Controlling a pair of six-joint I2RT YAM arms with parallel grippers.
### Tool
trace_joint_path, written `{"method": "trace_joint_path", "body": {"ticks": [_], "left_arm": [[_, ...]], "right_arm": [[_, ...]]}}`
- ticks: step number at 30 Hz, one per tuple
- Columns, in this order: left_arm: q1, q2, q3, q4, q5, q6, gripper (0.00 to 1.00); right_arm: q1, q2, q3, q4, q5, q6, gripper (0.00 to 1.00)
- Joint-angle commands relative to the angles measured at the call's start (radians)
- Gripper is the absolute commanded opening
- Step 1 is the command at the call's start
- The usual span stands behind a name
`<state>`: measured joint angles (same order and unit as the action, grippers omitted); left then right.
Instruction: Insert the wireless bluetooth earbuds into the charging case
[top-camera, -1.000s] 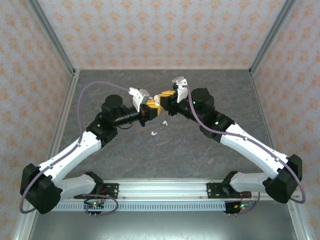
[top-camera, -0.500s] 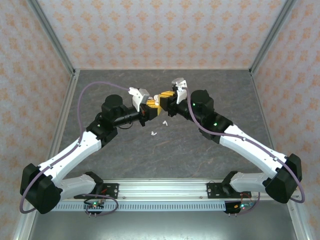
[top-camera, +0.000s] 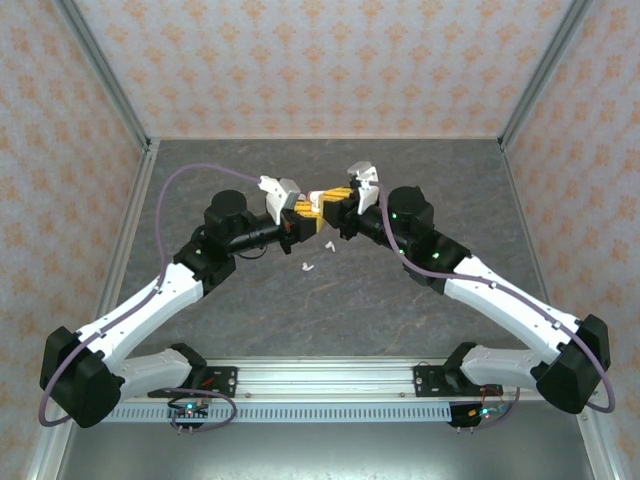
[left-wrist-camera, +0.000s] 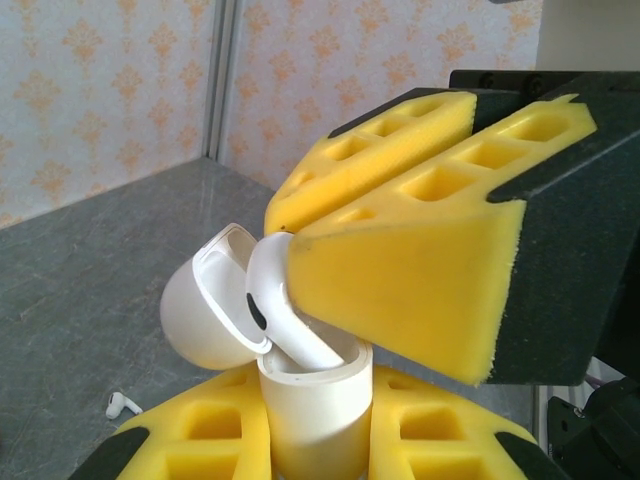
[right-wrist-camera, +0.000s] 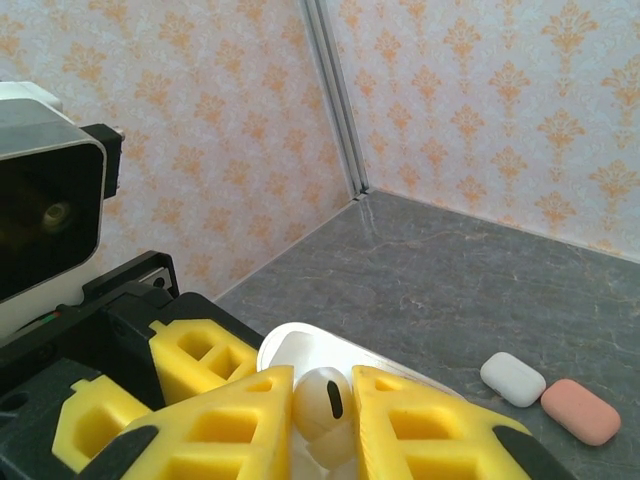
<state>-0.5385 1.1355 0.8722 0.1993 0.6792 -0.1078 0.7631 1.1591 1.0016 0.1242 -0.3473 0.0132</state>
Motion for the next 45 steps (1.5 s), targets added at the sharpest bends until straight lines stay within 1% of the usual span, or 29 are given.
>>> {"method": "trace_joint_path", "body": {"ticks": [1,7,15,19,22,23,27,31,33,38,42,45], "left_arm": [[-0.005,-0.01,0.004,0.053,-0.005,-0.003,0.01],[-0.005,-0.008,0.006,0.046,-0.007,0.001,0.01],[-0.005,-0.005,0.005,0.046,-0.003,0.003,0.01],[-0.005,-0.006,0.006,0.047,-0.003,0.004,0.02],[-0.005,-0.006,0.004,0.048,0.001,0.005,0.02],[-0.005,-0.007,0.002,0.048,0.0,0.005,0.01],[-0.005,-0.012,-0.005,0.055,0.0,0.005,0.02],[-0.005,-0.015,-0.014,0.066,-0.003,0.002,0.02],[-0.005,-0.019,-0.018,0.075,-0.005,0.0,0.02],[-0.005,-0.025,-0.033,0.102,-0.01,-0.002,0.01],[-0.005,-0.031,-0.043,0.128,-0.024,-0.005,0.01],[-0.005,-0.04,-0.053,0.155,-0.047,-0.007,0.01]], "right_arm": [[0.007,-0.019,-0.009,0.014,-0.028,-0.009,0.2],[0.007,-0.018,-0.006,0.024,-0.029,-0.009,0.2],[0.008,-0.012,-0.003,0.031,-0.098,-0.001,0.2],[0.007,-0.006,0.001,0.031,-0.134,0.01,0.21],[0.007,-0.004,0.011,0.033,-0.145,0.02,0.24],[0.007,-0.004,0.014,0.033,-0.145,0.023,0.26],[0.004,-0.009,0.032,0.032,-0.131,0.034,0.39],[-0.015,-0.016,0.078,0.013,-0.126,0.056,0.5],[-0.032,-0.022,0.109,-0.004,-0.127,0.08,0.57],[-0.095,-0.03,0.181,-0.085,-0.162,0.147,0.69],[-0.135,-0.034,0.213,-0.167,-0.183,0.163,0.74],[-0.169,-0.039,0.221,-0.239,-0.146,0.17,0.77]]}}
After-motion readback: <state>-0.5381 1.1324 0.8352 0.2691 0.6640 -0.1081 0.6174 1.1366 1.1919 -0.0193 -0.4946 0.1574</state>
